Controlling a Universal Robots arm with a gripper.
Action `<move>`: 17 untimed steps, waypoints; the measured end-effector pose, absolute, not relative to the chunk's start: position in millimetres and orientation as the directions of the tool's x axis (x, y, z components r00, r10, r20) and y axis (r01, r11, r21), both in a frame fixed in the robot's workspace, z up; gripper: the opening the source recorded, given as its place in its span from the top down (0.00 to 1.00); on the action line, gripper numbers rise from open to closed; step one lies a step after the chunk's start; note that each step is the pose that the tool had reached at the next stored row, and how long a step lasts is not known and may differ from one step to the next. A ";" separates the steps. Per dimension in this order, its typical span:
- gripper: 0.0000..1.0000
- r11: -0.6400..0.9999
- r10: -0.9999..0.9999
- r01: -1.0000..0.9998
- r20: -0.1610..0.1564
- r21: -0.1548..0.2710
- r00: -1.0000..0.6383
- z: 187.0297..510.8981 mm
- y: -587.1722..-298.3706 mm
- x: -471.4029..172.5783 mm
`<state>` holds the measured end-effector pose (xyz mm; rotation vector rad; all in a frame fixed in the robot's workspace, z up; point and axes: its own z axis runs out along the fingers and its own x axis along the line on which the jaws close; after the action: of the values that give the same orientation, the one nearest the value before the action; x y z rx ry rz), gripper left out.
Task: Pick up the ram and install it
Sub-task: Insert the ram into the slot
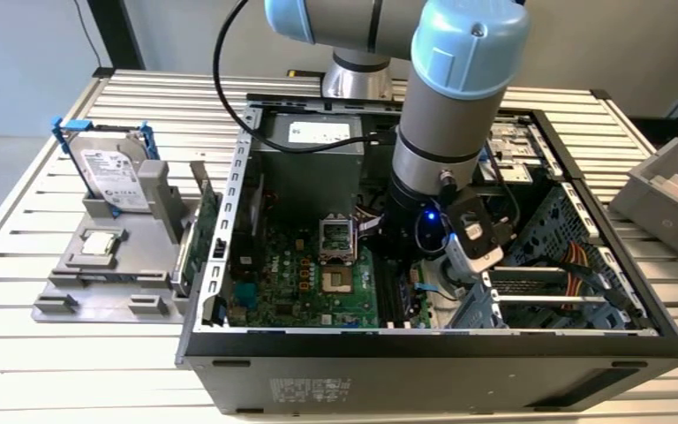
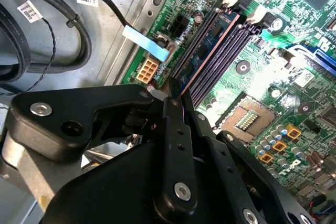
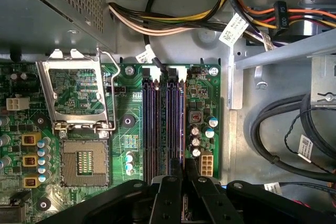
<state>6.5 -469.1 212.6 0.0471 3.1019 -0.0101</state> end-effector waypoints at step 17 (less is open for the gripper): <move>1.00 1.000 0.030 0.031 -0.039 -0.005 -0.999 203.9 -469.3 6.6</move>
<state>6.6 -469.3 203.9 0.0472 3.1020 -0.0086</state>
